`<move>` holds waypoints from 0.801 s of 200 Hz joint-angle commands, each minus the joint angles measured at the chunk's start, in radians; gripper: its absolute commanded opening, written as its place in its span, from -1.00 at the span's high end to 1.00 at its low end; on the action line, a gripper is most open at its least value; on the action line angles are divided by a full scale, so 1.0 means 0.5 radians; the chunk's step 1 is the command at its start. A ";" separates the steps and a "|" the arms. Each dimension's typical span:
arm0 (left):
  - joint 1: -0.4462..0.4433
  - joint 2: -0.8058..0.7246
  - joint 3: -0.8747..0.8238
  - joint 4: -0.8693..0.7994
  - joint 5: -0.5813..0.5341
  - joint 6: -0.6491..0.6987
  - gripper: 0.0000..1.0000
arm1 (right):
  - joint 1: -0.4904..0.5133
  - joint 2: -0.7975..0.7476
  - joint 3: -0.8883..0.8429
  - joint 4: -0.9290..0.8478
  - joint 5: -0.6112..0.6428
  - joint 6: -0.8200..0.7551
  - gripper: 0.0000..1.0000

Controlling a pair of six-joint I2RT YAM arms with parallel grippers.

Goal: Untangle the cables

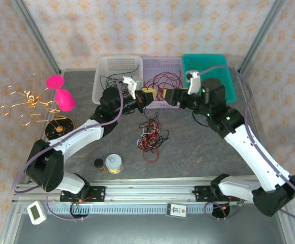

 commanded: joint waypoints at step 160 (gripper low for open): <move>-0.007 -0.273 0.294 -0.287 -0.072 -0.303 1.00 | 0.218 0.387 -1.244 2.227 -0.011 1.013 -0.42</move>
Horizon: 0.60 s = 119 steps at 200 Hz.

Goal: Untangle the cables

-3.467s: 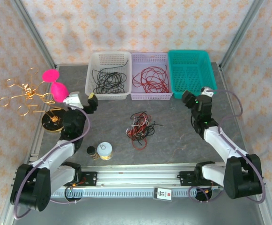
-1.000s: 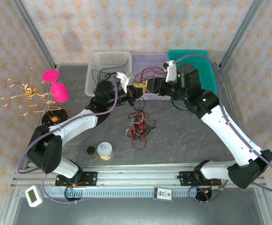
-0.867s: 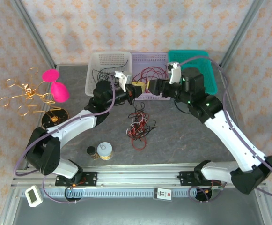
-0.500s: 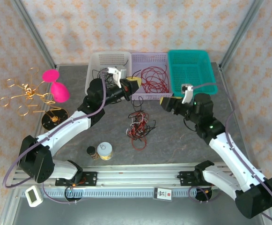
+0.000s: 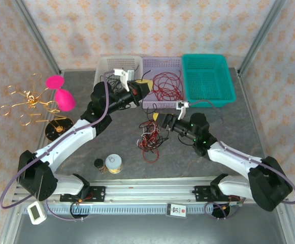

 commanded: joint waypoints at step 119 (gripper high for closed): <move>-0.007 0.009 0.565 -0.289 -0.264 0.155 1.00 | 0.177 0.786 0.118 0.375 0.429 0.328 0.42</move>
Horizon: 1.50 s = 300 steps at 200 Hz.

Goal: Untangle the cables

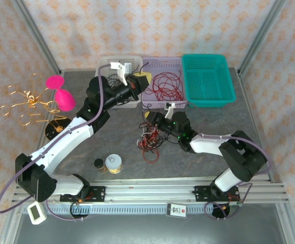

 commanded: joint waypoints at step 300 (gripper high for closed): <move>0.681 1.822 1.131 0.002 -1.306 0.072 0.18 | 0.000 -0.768 0.073 -1.916 0.819 -0.557 -0.23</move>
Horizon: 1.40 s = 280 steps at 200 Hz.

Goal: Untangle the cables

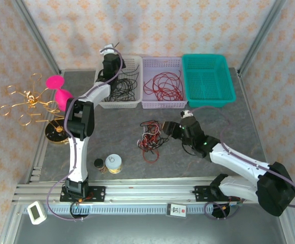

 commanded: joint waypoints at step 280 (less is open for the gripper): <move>-0.669 -2.088 -2.010 0.128 1.693 0.143 -0.49 | -0.116 0.235 1.086 -0.591 -0.149 -0.503 1.00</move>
